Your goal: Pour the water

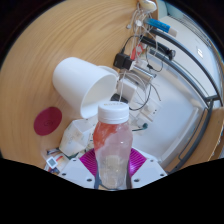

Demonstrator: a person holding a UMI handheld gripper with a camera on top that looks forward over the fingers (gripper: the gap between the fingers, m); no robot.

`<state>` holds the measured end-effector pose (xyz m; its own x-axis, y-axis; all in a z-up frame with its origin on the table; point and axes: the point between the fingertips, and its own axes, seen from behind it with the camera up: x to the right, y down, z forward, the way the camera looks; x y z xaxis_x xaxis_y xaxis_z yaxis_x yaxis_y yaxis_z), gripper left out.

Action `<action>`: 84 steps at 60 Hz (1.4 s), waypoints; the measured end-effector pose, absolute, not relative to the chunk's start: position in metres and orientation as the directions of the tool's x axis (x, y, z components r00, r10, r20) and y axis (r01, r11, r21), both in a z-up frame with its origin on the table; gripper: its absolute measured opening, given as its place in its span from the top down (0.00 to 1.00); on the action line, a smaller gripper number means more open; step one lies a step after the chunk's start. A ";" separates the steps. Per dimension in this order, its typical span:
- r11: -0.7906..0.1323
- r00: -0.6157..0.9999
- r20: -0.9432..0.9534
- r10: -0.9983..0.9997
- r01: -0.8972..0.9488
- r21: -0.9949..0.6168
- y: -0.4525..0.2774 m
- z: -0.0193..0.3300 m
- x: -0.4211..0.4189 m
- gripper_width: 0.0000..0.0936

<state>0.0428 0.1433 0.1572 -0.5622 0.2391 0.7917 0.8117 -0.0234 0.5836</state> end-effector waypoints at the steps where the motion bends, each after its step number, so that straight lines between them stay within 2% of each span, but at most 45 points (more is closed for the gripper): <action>1: -0.024 -0.549 0.799 0.246 0.821 0.571 0.143 0.156 0.043 0.61; 5: -0.023 -0.483 0.835 0.263 0.862 0.506 0.142 0.153 0.042 0.61; 10: -0.051 -0.317 0.906 0.279 0.938 0.344 0.137 0.154 0.043 0.61; 18: -0.158 0.140 0.934 0.329 0.983 -0.092 0.121 0.146 0.050 0.60; 24: -0.237 0.495 0.807 0.323 0.868 -0.437 0.110 0.138 0.048 0.60; 28: -0.254 0.676 0.663 0.322 0.736 -0.627 0.106 0.134 0.038 0.60; 35: -0.323 0.870 0.393 0.297 0.478 -0.817 0.102 0.121 0.037 0.60; 41: -0.347 0.941 0.204 0.270 0.292 -0.891 0.101 0.110 0.034 0.60; 48: -0.342 0.965 0.084 0.248 0.168 -0.925 0.111 0.099 0.035 0.60; 59: -0.330 0.979 0.040 0.198 0.104 -0.938 0.122 0.076 0.048 0.59; 68: -0.273 0.981 0.027 0.190 0.079 -0.959 0.121 0.081 0.049 0.58; 77: -0.249 0.981 0.038 0.191 0.086 -0.965 0.121 0.082 0.048 0.51; 84: -0.367 0.981 0.012 0.194 0.084 -0.926 0.108 0.053 0.048 0.28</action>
